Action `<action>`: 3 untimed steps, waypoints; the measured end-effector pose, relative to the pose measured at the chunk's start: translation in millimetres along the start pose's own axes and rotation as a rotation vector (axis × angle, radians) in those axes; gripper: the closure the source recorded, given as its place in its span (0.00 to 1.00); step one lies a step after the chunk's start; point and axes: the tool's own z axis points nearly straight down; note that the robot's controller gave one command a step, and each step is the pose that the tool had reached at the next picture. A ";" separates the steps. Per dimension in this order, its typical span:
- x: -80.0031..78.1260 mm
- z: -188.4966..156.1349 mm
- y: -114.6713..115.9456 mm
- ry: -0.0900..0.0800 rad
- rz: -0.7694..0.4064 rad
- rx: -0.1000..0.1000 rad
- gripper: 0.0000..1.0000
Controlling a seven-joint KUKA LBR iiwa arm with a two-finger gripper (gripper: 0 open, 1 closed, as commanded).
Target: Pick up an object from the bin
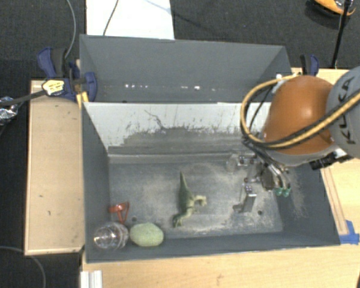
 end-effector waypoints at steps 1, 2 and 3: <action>-1.7 -4.1 0.0 -0.008 0.000 0.000 0.00; -10.9 4.2 8.7 -0.012 -0.029 0.002 0.00; -47.2 48.0 57.4 -0.018 -0.175 0.001 0.00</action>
Offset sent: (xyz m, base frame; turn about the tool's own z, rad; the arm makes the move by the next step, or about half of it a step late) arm 0.0724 0.0941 -0.0864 -0.2806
